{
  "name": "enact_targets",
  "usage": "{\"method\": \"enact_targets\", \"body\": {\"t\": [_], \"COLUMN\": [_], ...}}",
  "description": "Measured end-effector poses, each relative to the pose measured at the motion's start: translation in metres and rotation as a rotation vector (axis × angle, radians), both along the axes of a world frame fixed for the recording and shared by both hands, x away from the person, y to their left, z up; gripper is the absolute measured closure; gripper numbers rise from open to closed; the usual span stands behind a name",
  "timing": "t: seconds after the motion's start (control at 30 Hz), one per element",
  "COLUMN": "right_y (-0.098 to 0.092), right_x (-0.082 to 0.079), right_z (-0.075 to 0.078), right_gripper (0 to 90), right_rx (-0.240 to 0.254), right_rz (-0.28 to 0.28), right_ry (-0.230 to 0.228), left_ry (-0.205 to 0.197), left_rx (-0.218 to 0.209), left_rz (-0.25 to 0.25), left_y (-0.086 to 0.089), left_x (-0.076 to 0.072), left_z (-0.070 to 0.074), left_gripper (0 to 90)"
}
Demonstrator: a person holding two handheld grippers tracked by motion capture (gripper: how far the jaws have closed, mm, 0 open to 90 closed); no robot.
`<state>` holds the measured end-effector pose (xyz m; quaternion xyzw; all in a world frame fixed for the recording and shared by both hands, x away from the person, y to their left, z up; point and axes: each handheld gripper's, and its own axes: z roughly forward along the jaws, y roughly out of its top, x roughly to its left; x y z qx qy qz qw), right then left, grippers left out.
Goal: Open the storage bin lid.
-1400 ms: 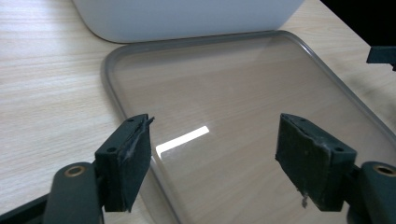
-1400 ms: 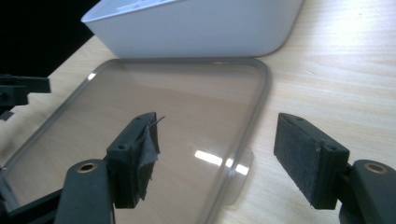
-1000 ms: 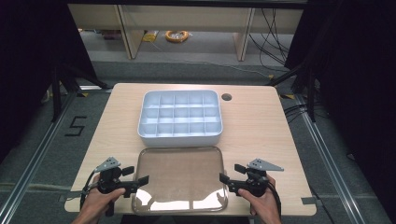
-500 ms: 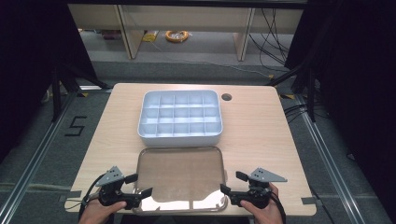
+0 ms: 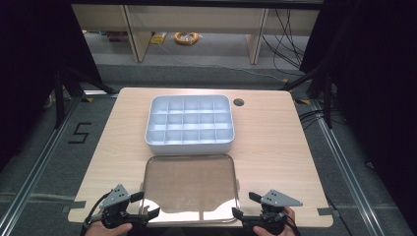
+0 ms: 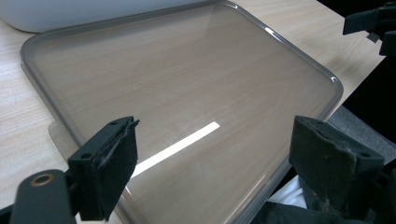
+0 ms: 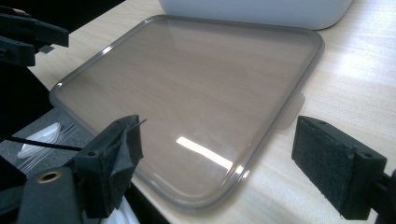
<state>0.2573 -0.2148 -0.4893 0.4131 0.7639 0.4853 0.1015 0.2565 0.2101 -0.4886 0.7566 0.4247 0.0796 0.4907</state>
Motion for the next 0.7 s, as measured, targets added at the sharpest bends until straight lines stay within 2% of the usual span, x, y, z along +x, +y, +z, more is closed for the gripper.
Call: {"method": "enact_targets", "body": {"t": [0.03,0.07,0.1,0.2,0.23,0.27,0.3,0.4,0.53,0.6,0.63,0.67,0.7], "right_y": [0.0,0.0,-0.002,-0.003,-0.004,-0.003,-0.005,-0.005,-0.006,-0.008,-0.007,-0.009,-0.009], "right_x": [0.0,-0.007,-0.007,-0.012,-0.011,-0.014,-0.011,-0.013,-0.012,-0.011,-0.013,-0.01,-0.01], "right_z": [0.0,0.001,0.0,-0.001,-0.001,0.0,-0.002,-0.001,-0.002,-0.001,-0.001,-0.003,-0.003], "right_gripper": [16.9,16.9,16.9,16.9,16.9,16.9,16.9,16.9,19.5,19.4,19.4,19.5,19.5], "right_rx": [0.0,0.02,0.01,0.016,0.016,0.023,0.003,-0.01,-0.015,-0.019,-0.006,-0.024,-0.024], "right_rz": [0.0,-0.001,0.007,-0.005,0.007,-0.005,0.009,0.007,-0.001,-0.005,-0.027,-0.018,-0.018], "right_ry": [0.0,0.025,0.009,0.029,0.016,0.039,-0.003,0.015,-0.005,0.005,0.048,0.018,0.018], "left_ry": [0.0,-0.001,0.001,-0.003,0.0,0.001,0.003,0.006,0.017,0.015,0.022,0.028,0.028], "left_rx": [0.0,0.003,0.002,0.01,0.0,0.002,0.005,0.004,0.006,0.011,0.002,-0.002,-0.002], "left_rz": [0.0,0.002,0.002,0.0,0.005,0.002,0.001,0.014,0.012,0.001,0.008,0.015,0.015], "left_y": [0.0,0.001,0.001,0.003,0.003,0.003,0.003,0.004,0.004,0.005,0.004,0.004,0.004], "left_x": [0.0,-0.003,-0.004,-0.007,-0.008,-0.008,-0.008,-0.007,-0.006,-0.005,-0.005,-0.005,-0.005], "left_z": [0.0,0.001,0.001,0.001,0.0,0.0,0.0,0.001,-0.001,-0.001,-0.002,-0.002,-0.002], "left_gripper": [15.1,15.0,15.1,15.1,15.1,15.0,15.1,15.0,15.1,15.1,15.1,15.1,15.1]}}
